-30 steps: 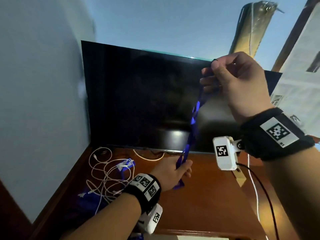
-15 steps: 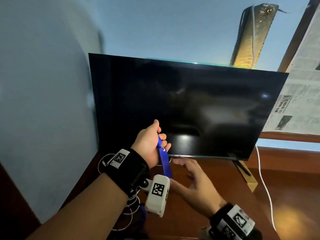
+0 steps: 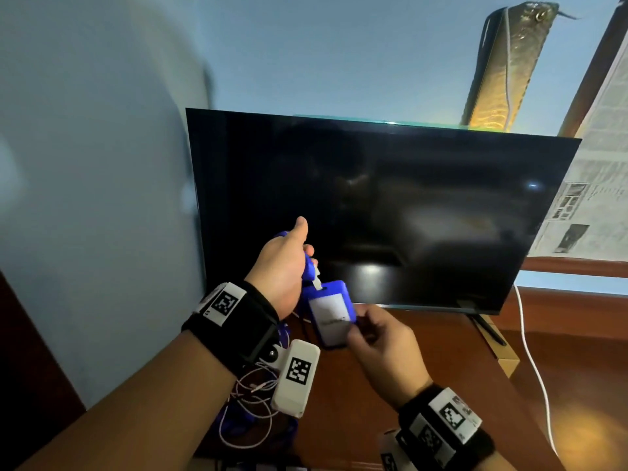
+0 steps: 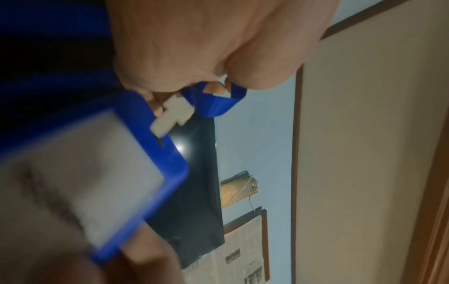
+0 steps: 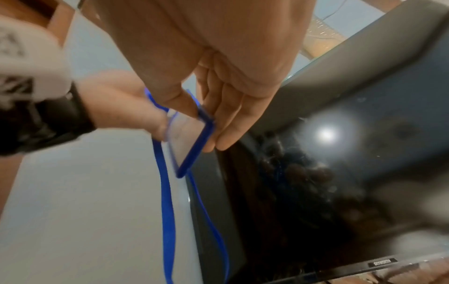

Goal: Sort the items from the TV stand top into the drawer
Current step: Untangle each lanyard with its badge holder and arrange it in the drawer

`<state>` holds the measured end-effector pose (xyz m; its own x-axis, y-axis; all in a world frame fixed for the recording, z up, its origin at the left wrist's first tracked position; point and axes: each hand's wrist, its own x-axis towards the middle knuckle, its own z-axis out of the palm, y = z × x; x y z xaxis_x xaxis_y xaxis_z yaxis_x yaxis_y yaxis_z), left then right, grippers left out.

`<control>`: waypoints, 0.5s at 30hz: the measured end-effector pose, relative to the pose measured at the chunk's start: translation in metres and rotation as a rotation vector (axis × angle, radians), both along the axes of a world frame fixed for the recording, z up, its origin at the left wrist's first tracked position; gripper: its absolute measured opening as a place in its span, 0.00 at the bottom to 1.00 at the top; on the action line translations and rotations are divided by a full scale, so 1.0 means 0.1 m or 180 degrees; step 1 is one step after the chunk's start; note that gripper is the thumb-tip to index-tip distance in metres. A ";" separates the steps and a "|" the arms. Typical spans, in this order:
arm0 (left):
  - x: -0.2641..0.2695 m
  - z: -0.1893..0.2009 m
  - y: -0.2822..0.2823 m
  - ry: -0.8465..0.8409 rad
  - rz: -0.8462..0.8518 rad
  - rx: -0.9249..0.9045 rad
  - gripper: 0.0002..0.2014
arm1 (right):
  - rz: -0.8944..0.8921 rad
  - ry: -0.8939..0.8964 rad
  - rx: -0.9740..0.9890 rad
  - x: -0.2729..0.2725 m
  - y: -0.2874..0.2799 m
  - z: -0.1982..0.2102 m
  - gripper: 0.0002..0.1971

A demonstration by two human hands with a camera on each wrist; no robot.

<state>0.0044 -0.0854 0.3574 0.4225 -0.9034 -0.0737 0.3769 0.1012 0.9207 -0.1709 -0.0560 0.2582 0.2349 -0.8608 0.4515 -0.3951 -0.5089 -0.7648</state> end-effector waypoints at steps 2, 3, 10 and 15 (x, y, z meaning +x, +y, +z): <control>0.16 0.04 0.06 -0.0258 -0.0112 -0.0190 0.18 | -0.0212 -0.0175 -0.0054 -0.12 -0.05 0.09 0.11; 0.27 0.05 0.09 -0.0386 -0.0175 -0.0274 0.17 | -0.0300 -0.0260 -0.0109 -0.20 -0.07 0.14 0.11; 1.43 -0.27 -0.12 -0.1903 0.0332 0.0773 0.24 | -0.0436 -0.0372 -0.0295 -0.67 -0.17 0.52 0.08; 1.33 -0.40 0.02 -0.4478 -0.0023 0.2077 0.42 | -0.0194 -0.0113 -0.0346 -0.55 -0.16 0.84 0.06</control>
<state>0.1371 -0.0831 0.3179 0.4824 -0.8759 -0.0028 -0.8012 -0.4426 0.4027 -0.2255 -0.0718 0.3426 0.1658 -0.8185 0.5500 -0.4014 -0.5655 -0.7205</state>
